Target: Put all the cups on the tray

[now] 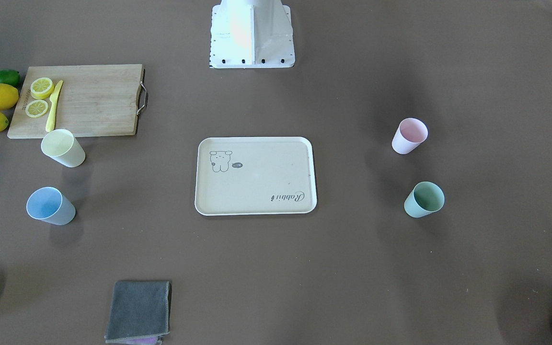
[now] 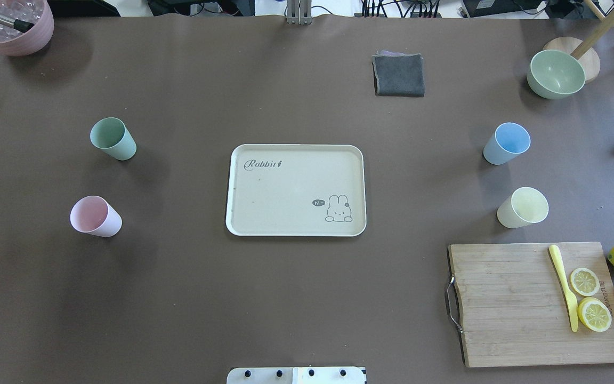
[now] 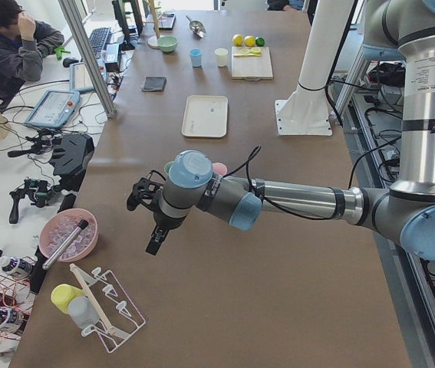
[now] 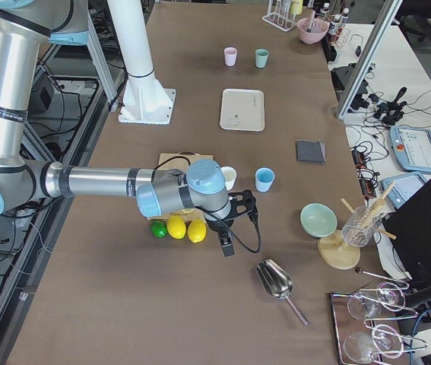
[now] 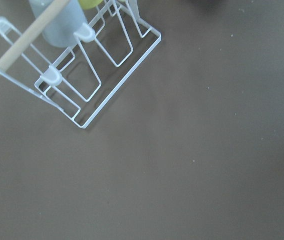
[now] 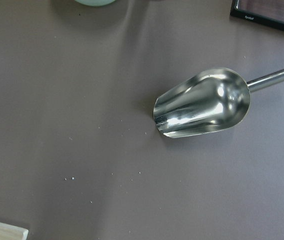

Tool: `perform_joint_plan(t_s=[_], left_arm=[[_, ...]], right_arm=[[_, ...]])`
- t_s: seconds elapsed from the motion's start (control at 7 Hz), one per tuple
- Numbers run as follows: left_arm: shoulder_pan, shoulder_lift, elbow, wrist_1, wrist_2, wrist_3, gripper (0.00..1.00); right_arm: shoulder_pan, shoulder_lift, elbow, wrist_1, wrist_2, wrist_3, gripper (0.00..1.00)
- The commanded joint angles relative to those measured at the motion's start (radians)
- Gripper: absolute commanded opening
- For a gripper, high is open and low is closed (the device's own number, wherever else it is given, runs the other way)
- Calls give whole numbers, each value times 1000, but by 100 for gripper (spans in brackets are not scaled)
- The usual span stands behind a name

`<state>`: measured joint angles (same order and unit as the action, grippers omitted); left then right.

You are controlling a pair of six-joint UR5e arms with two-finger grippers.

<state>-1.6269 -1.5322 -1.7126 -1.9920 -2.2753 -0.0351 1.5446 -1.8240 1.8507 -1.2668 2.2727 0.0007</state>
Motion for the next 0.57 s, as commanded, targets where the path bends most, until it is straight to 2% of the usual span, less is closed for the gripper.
perform_joint_plan(t_s=[0.0, 0.29, 0.43], left_arm=[[2, 0, -7, -65, -9, 0, 98], [42, -12, -5, -60, -30, -72, 98], [121, -13, -12, -85, -77, -210, 98]], right_arm=[[0, 40, 12, 9, 23, 93, 100], [-3, 72, 18, 9, 51, 230, 100], [-21, 83, 21, 9, 56, 308, 100]])
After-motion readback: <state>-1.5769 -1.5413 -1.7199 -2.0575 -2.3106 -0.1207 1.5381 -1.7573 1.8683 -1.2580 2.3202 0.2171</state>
